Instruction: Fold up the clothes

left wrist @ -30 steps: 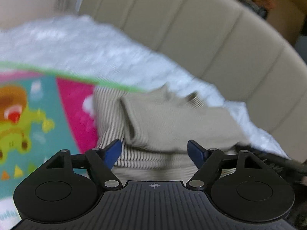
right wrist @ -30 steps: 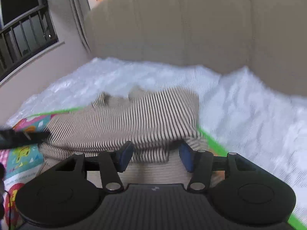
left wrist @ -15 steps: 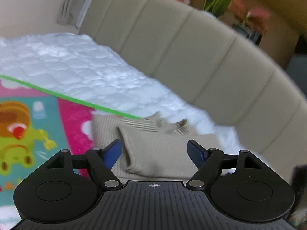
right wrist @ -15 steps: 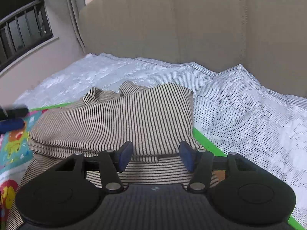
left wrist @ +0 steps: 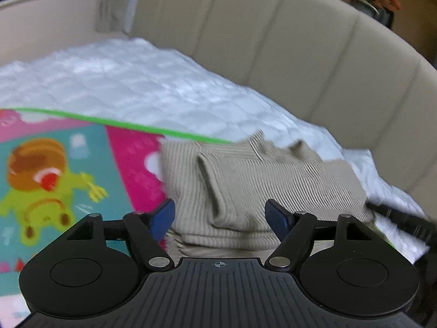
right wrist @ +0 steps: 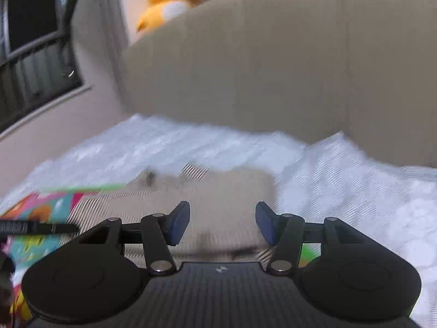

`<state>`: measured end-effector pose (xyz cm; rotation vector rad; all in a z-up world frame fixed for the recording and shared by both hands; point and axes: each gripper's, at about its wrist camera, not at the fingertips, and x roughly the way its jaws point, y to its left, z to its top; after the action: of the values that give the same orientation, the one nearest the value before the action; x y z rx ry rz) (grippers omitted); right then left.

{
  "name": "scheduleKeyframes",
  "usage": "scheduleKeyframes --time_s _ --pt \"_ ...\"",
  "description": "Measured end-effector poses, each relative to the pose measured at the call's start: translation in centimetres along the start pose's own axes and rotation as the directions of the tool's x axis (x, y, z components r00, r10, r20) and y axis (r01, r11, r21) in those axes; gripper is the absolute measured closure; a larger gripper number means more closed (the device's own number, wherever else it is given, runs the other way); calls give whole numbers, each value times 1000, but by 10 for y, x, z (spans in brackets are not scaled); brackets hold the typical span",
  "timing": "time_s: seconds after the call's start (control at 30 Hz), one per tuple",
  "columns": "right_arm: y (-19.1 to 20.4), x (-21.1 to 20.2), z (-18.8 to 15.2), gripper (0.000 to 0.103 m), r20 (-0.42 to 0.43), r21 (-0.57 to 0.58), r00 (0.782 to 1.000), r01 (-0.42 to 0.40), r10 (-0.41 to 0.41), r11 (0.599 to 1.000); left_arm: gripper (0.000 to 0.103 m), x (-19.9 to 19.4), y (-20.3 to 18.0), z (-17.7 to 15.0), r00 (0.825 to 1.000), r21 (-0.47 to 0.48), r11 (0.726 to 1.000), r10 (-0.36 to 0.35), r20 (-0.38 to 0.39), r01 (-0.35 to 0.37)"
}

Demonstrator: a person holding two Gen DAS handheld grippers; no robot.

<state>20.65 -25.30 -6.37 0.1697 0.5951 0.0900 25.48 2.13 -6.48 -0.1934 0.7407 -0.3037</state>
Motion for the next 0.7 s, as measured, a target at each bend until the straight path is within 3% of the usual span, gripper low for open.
scheduleKeyframes --time_s 0.1,0.17,0.27,0.47,0.6,0.7 --pt "5 24 -17 49 -132 -69 990 38 -47 997 24 -13 1 10 996 -39 997 -67 57 69" --pt "7 30 -24 48 -154 -101 986 50 -66 994 22 -19 -6 13 985 -36 988 -146 92 150" --pt "10 28 -23 48 -152 -120 986 54 -72 991 19 -14 -18 7 972 0 974 -224 68 225" --pt "11 25 -20 48 -161 -94 985 45 -59 995 23 22 -9 -12 990 -32 993 -118 -77 116" --pt "-3 21 -9 48 -153 3 988 33 -32 999 24 25 -5 -10 992 -52 995 -93 -91 89" --pt "-14 8 0 48 -117 59 993 35 -28 998 24 22 -13 -13 993 -8 998 -64 -100 64"
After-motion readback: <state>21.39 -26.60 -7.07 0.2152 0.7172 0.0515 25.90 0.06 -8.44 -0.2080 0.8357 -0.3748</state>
